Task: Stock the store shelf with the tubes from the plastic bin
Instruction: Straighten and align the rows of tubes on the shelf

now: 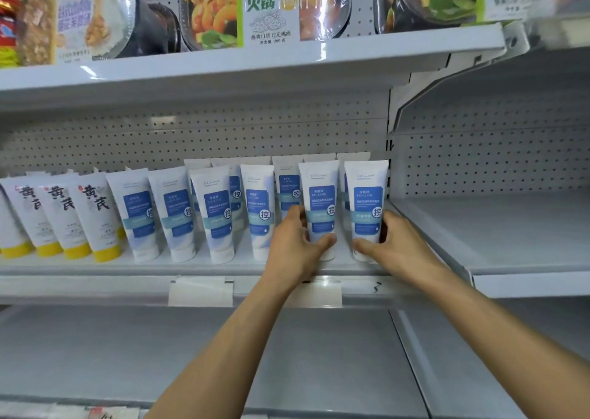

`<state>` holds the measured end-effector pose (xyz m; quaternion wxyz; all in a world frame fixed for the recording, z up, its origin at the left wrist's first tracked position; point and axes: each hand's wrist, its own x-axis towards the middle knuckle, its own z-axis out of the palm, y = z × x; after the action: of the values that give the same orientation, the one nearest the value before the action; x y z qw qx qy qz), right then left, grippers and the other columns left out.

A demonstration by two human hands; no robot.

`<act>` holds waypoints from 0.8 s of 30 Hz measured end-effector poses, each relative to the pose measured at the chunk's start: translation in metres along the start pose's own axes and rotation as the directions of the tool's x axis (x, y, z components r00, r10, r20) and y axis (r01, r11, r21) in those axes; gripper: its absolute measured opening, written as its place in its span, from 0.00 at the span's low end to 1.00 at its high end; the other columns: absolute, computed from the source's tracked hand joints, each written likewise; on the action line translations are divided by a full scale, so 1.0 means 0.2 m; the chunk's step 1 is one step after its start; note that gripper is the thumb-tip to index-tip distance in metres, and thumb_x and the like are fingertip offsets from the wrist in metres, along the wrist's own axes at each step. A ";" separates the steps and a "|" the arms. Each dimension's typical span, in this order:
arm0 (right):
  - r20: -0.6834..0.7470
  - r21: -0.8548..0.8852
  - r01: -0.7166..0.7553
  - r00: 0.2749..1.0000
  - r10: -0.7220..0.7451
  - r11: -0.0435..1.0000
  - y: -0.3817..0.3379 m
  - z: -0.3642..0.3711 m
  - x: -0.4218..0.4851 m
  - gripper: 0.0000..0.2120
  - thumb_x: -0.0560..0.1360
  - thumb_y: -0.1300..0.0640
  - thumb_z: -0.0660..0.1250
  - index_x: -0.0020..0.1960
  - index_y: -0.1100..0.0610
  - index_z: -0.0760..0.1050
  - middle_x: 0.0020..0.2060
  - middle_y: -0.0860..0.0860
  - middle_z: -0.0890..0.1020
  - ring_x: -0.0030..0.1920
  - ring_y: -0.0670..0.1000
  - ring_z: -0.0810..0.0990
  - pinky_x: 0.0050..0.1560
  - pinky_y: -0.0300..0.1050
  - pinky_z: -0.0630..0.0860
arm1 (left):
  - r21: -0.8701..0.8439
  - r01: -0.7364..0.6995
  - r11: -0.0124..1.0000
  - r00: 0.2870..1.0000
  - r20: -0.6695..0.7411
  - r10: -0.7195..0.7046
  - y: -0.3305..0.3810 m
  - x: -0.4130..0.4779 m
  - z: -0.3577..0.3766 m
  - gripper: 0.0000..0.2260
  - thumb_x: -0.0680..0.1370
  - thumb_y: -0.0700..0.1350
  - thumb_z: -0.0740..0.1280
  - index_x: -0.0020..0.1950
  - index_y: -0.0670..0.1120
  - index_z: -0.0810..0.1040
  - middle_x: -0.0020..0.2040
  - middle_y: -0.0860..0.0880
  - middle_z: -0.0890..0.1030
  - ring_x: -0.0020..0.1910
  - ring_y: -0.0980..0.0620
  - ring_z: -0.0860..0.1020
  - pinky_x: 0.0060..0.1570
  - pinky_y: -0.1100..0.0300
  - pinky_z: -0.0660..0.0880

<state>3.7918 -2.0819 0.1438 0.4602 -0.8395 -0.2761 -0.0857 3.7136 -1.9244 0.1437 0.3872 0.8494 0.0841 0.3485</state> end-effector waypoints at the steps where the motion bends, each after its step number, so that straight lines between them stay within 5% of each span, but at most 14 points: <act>1: -0.008 -0.006 -0.002 1.000 0.002 1.000 0.01 0.00 0.00 0.21 0.68 0.51 0.75 0.59 0.50 0.73 0.50 0.47 0.81 0.49 0.48 0.81 0.52 0.50 0.79 | -0.015 0.005 1.000 1.000 0.014 -0.004 -0.01 0.00 -0.01 0.21 0.72 0.47 0.75 0.61 0.50 0.70 0.48 0.59 0.76 0.46 0.58 0.77 0.42 0.71 0.71; 5: -0.023 -0.050 -0.003 1.000 0.001 0.999 0.00 0.01 -0.01 0.20 0.68 0.50 0.73 0.58 0.50 0.73 0.49 0.46 0.81 0.47 0.47 0.81 0.49 0.48 0.78 | -0.048 0.007 0.999 0.999 0.037 -0.005 -0.02 0.01 -0.01 0.21 0.73 0.47 0.74 0.62 0.50 0.70 0.46 0.61 0.75 0.44 0.62 0.76 0.42 0.72 0.71; 16: 0.015 -0.016 0.021 1.000 -0.021 1.000 -0.01 -0.02 -0.02 0.20 0.69 0.52 0.73 0.58 0.51 0.74 0.50 0.47 0.82 0.48 0.47 0.81 0.52 0.49 0.79 | -0.014 -0.031 0.999 0.997 0.077 0.032 -0.02 0.00 -0.01 0.23 0.74 0.47 0.73 0.65 0.48 0.69 0.58 0.52 0.78 0.54 0.53 0.78 0.56 0.57 0.76; 24: 0.025 -0.009 0.026 0.999 -0.026 1.000 0.00 -0.03 -0.02 0.19 0.67 0.51 0.74 0.57 0.51 0.75 0.49 0.48 0.82 0.47 0.48 0.81 0.51 0.50 0.79 | -0.029 -0.001 1.000 0.995 0.097 0.003 0.01 -0.02 -0.02 0.22 0.74 0.46 0.73 0.65 0.48 0.69 0.56 0.54 0.78 0.53 0.55 0.78 0.52 0.63 0.73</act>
<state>3.7887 -2.0874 0.1453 0.4516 -0.8390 -0.2923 -0.0823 3.7071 -1.9250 0.1452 0.4027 0.8597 0.0594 0.3086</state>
